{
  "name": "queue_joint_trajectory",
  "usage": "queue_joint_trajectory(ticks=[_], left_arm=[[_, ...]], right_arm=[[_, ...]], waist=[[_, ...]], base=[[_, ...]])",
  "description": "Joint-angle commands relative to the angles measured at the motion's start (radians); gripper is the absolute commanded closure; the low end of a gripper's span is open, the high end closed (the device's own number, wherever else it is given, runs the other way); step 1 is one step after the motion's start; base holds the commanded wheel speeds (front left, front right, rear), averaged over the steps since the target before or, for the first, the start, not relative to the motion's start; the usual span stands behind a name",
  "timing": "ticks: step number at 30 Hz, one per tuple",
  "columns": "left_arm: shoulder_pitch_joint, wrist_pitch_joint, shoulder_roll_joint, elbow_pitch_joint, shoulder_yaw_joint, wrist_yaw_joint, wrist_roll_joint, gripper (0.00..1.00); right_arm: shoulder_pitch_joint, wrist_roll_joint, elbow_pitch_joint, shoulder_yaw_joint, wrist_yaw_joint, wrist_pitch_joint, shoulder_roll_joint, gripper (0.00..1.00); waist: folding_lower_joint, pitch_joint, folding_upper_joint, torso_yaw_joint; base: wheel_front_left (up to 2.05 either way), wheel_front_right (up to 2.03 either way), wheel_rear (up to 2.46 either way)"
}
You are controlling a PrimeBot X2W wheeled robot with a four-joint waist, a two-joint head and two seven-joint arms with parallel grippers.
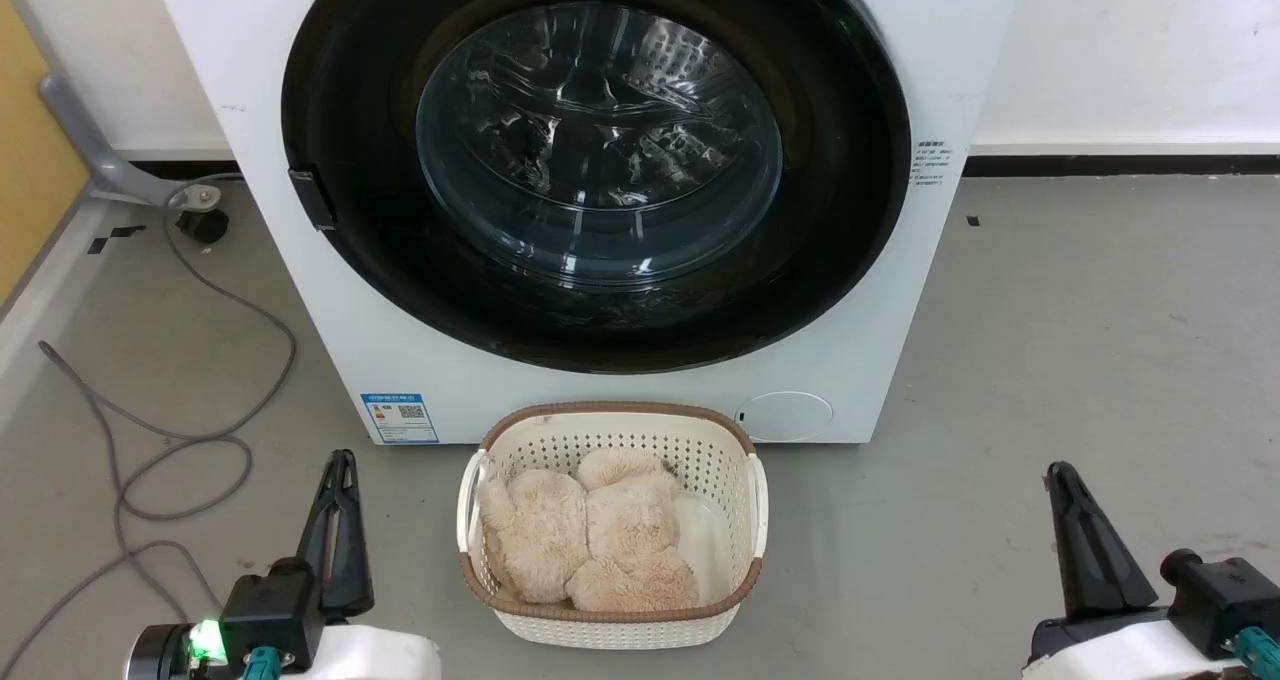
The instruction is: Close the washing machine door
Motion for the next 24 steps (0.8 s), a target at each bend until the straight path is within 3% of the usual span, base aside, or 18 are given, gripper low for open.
queue_joint_trajectory(ticks=[1,24], left_arm=[[-0.001,0.007,0.0,0.0,0.001,-0.002,0.001,1.0],[-0.009,0.052,-0.004,-0.003,0.004,-0.019,0.006,1.0]], right_arm=[[0.0,-0.002,-0.003,0.002,0.0,0.004,0.0,1.0],[-0.003,-0.019,-0.027,0.018,0.0,0.05,0.001,1.0]], waist=[[0.0001,0.0,-0.0001,0.002],[0.0001,0.003,-0.0001,0.019]], base=[[0.0,0.0,0.0],[0.0,0.0,0.0]])
